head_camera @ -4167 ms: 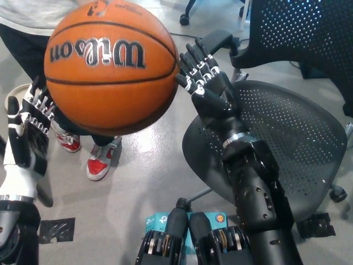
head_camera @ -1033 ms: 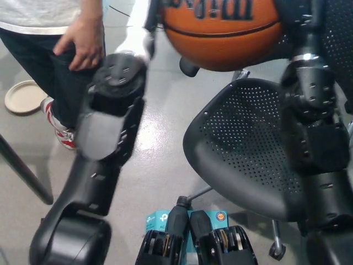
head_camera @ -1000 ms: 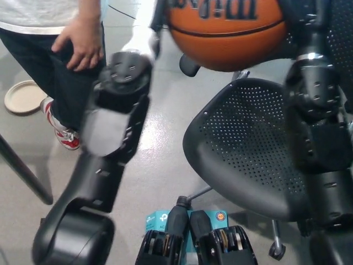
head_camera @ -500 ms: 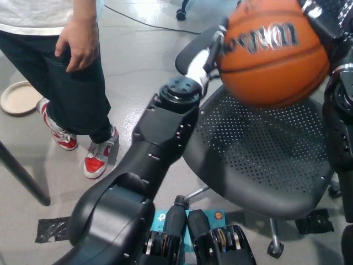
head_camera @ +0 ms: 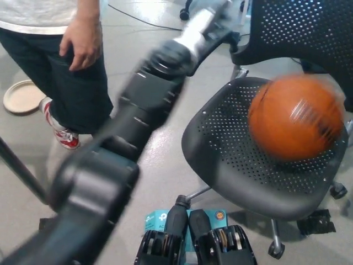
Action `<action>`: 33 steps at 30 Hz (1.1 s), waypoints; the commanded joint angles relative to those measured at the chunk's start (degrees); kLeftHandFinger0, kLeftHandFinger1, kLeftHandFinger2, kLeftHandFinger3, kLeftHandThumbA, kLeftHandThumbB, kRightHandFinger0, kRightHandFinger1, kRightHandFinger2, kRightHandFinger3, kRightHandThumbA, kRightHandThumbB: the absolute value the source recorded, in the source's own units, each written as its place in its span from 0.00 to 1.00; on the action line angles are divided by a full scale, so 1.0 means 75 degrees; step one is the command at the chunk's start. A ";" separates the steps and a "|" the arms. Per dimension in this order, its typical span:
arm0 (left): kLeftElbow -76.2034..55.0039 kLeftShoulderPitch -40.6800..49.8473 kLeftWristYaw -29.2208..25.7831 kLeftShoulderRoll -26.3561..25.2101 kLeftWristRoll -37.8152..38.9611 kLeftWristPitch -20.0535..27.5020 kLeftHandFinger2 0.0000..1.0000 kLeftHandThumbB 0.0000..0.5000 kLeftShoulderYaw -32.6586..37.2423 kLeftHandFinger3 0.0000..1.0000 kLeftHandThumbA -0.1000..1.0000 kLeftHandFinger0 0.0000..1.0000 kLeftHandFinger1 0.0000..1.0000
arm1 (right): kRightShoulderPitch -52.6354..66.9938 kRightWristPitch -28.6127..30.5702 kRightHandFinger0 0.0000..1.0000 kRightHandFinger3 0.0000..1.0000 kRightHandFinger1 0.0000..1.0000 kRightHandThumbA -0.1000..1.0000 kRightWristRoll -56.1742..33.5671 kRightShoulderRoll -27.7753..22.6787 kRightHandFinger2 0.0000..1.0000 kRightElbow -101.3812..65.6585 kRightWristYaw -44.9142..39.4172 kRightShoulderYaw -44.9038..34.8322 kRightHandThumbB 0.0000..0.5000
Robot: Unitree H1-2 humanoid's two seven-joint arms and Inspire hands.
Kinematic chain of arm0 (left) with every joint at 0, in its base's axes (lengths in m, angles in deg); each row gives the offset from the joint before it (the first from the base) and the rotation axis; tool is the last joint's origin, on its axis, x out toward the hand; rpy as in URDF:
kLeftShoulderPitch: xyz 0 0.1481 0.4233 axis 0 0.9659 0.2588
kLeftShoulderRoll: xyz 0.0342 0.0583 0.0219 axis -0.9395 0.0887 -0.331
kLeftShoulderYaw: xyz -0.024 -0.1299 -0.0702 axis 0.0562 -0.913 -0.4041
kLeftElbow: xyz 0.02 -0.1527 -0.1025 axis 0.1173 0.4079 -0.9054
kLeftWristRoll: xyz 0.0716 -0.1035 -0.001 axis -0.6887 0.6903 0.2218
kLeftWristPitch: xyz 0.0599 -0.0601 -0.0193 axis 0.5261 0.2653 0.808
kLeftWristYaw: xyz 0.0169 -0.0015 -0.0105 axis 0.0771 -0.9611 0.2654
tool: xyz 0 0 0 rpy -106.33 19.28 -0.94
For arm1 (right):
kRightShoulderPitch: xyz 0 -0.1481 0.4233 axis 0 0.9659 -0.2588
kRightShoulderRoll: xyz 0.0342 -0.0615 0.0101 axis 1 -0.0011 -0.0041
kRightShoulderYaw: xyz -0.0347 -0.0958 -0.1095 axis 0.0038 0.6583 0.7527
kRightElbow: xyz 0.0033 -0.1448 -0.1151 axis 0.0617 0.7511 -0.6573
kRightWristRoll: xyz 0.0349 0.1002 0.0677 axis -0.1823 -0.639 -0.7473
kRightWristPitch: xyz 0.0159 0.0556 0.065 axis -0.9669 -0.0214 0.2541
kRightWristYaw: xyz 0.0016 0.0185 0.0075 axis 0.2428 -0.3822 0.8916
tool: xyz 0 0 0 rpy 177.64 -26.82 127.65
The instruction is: The robot grabs the basketball from a person using both hands and then drops it on the black chair in the front
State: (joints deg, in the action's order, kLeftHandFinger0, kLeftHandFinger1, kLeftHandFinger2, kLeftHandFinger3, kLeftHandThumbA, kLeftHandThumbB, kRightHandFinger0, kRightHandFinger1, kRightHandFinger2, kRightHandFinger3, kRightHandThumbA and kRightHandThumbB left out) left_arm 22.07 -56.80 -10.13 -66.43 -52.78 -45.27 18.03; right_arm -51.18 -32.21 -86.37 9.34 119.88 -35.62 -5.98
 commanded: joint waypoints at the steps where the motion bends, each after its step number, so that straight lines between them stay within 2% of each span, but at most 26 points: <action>1: -0.0052 -0.0457 0.0333 -0.0620 -0.0169 0.0652 1.00 0.63 -0.0039 1.00 1.00 1.00 1.00 | -0.0075 -0.0272 1.00 1.00 1.00 1.00 -0.0035 -0.0559 1.00 -0.0568 -0.0475 -0.0169 0.48; 3: -0.0216 -0.0388 0.0482 -0.0856 0.0015 0.0598 1.00 0.65 -0.0217 1.00 1.00 1.00 1.00 | 0.0098 -0.0362 1.00 1.00 1.00 1.00 -0.0094 -0.0645 1.00 -0.1056 -0.0507 -0.0263 0.48; 4: -0.0263 -0.0358 0.0570 -0.0992 0.0048 0.0678 1.00 0.61 -0.0254 1.00 1.00 1.00 1.00 | 0.0191 -0.0275 1.00 1.00 1.00 1.00 -0.0083 -0.0676 1.00 -0.1292 -0.0546 -0.0269 0.55; 5: -0.0261 -0.0374 0.0586 -0.1000 0.0039 0.0690 1.00 0.61 -0.0262 1.00 1.00 1.00 1.00 | 0.0215 -0.0285 1.00 1.00 1.00 1.00 -0.0089 -0.0686 1.00 -0.1348 -0.0553 -0.0289 0.56; 6: -0.0479 -0.0269 0.0607 -0.1139 0.0026 0.0794 1.00 0.57 -0.0290 1.00 1.00 1.00 1.00 | 0.0313 -0.0298 1.00 1.00 1.00 1.00 -0.0049 -0.0718 1.00 -0.1672 -0.0585 -0.0264 0.65; 8: -0.0680 -0.0195 0.0689 -0.1207 -0.0050 0.0761 1.00 0.62 -0.0248 1.00 1.00 1.00 1.00 | 0.0445 -0.0449 1.00 1.00 1.00 1.00 -0.0050 -0.0733 1.00 -0.2066 -0.0583 -0.0295 0.66; 9: -0.0852 -0.0104 0.0668 -0.1222 -0.0053 0.0735 1.00 0.63 -0.0257 1.00 1.00 1.00 1.00 | 0.0527 -0.0405 1.00 1.00 1.00 1.00 -0.0006 -0.0705 1.00 -0.2315 -0.0550 -0.0297 0.61; 10: -0.1372 0.0139 0.0654 -0.1242 -0.0024 0.0355 1.00 0.70 -0.0289 1.00 1.00 1.00 1.00 | 0.0646 -0.0272 1.00 1.00 1.00 1.00 0.0103 -0.0678 1.00 -0.2716 -0.0558 -0.0233 0.63; 11: -0.1561 0.0215 0.0691 -0.1236 0.0013 0.0240 1.00 0.70 -0.0315 1.00 1.00 1.00 1.00 | 0.0691 -0.0247 1.00 1.00 1.00 1.00 0.0092 -0.0682 1.00 -0.2827 -0.0589 -0.0242 0.64; 12: -0.2158 0.0528 0.0751 -0.1247 0.0092 -0.0009 1.00 0.68 -0.0370 1.00 1.00 1.00 1.00 | 0.0798 -0.0261 1.00 1.00 1.00 1.00 0.0127 -0.0592 1.00 -0.3247 -0.0540 -0.0222 0.69; 14: -0.3076 0.1036 0.0904 -0.1258 0.0151 -0.0229 1.00 0.74 -0.0380 1.00 1.00 1.00 1.00 | 0.0966 -0.0512 1.00 1.00 1.00 1.00 0.0034 -0.0431 1.00 -0.3912 -0.0503 -0.0267 0.76; 15: -0.4057 0.1555 0.1324 -0.1379 0.0144 -0.0469 1.00 0.73 -0.0182 1.00 1.00 1.00 1.00 | 0.1255 -0.0740 1.00 1.00 1.00 1.00 -0.0053 -0.0299 1.00 -0.4629 -0.0534 -0.0265 0.77; 18: -0.5909 0.2623 0.1583 -0.1350 0.0417 -0.0507 1.00 0.63 -0.0138 1.00 1.00 1.00 1.00 | 0.1803 -0.0792 1.00 1.00 1.00 1.00 -0.0106 -0.0084 1.00 -0.5765 -0.0598 -0.0225 0.64; 19: -0.6114 0.2746 0.1652 -0.1344 0.0481 -0.0534 1.00 0.61 -0.0139 1.00 1.00 1.00 1.00 | 0.1878 -0.0787 1.00 1.00 1.00 1.00 -0.0130 -0.0070 1.00 -0.5877 -0.0622 -0.0233 0.62; 20: -0.7071 0.3305 0.1660 -0.1420 0.0434 -0.0746 1.00 0.65 -0.0019 1.00 1.00 1.00 1.00 | 0.2162 -0.0849 1.00 1.00 1.00 1.00 -0.0066 -0.0007 1.00 -0.6331 -0.0642 -0.0159 0.56; 21: -0.7561 0.3579 0.1643 -0.1427 0.0431 -0.0892 1.00 0.65 0.0014 1.00 1.00 1.00 1.00 | 0.2277 -0.0814 1.00 1.00 1.00 1.00 -0.0052 0.0023 1.00 -0.6466 -0.0659 -0.0148 0.55; 22: -0.8545 0.4137 0.1631 -0.1567 0.0301 -0.1011 1.00 0.59 0.0145 1.00 1.00 1.00 1.00 | 0.2568 -0.0719 1.00 1.00 1.00 1.00 -0.0028 0.0193 1.00 -0.6776 -0.0647 -0.0086 0.53; 23: -0.8898 0.4361 0.1630 -0.1586 0.0283 -0.0973 1.00 0.59 0.0163 1.00 1.00 1.00 1.00 | 0.2728 -0.0716 1.00 1.00 1.00 1.00 0.0005 0.0271 1.00 -0.6950 -0.0620 -0.0073 0.53; 24: -0.9529 0.4863 0.1561 -0.1576 0.0340 -0.0764 1.00 0.55 0.0102 1.00 1.00 1.00 1.00 | 0.3053 -0.0769 1.00 1.00 1.00 1.00 0.0144 0.0359 1.00 -0.7263 -0.0618 0.0032 0.54; 25: -1.0134 0.5387 0.1475 -0.1621 0.0329 -0.0517 1.00 0.53 0.0031 1.00 1.00 1.00 1.00 | 0.3419 -0.0492 1.00 1.00 1.00 1.00 0.0493 0.0501 1.00 -0.7403 -0.0585 0.0209 0.55; 27: -1.0941 0.6114 0.1378 -0.1722 0.0242 -0.0484 1.00 0.57 -0.0036 1.00 1.00 1.00 1.00 | 0.3934 -0.0202 1.00 1.00 1.00 1.00 0.0752 0.0709 1.00 -0.7678 -0.0612 0.0413 0.50; 28: -1.1163 0.6349 0.1312 -0.1734 0.0171 -0.0388 1.00 0.53 -0.0086 1.00 1.00 1.00 1.00 | 0.4109 -0.0122 1.00 1.00 1.00 1.00 0.0792 0.0842 1.00 -0.7755 -0.0592 0.0478 0.55; 29: -1.1659 0.7029 0.1130 -0.1746 -0.0003 -0.0017 1.00 0.50 -0.0235 1.00 1.00 1.00 1.00 | 0.4555 0.0117 1.00 1.00 1.00 1.00 0.0821 0.1205 1.00 -0.7946 -0.0574 0.0688 0.58; 30: -1.1830 0.7409 0.1049 -0.1757 -0.0113 0.0265 1.00 0.48 -0.0312 1.00 1.00 1.00 1.00 | 0.4832 0.0299 1.00 1.00 1.00 1.00 0.0846 0.1413 1.00 -0.8020 -0.0575 0.0820 0.57; 31: -1.1835 0.7432 0.1036 -0.1725 -0.0144 0.0286 1.00 0.47 -0.0294 1.00 1.00 1.00 1.00 | 0.4875 0.0316 1.00 1.00 1.00 1.00 0.0837 0.1412 1.00 -0.8031 -0.0585 0.0798 0.56; 33: -1.1954 0.8225 0.0762 -0.1738 -0.0523 0.0868 1.00 0.42 -0.0509 1.00 1.00 1.00 1.00 | 0.5395 0.0616 1.00 1.00 1.00 1.00 0.0783 0.1872 1.00 -0.7885 -0.0658 0.1152 0.47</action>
State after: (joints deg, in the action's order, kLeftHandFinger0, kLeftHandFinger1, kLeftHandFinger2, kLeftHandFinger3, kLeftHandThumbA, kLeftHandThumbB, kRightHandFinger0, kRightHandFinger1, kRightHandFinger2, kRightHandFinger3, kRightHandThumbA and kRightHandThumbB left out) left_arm -37.45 -9.66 -3.70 -74.95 -52.31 -47.43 16.97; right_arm -21.26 -36.69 -85.48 17.66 76.63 -38.64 -3.46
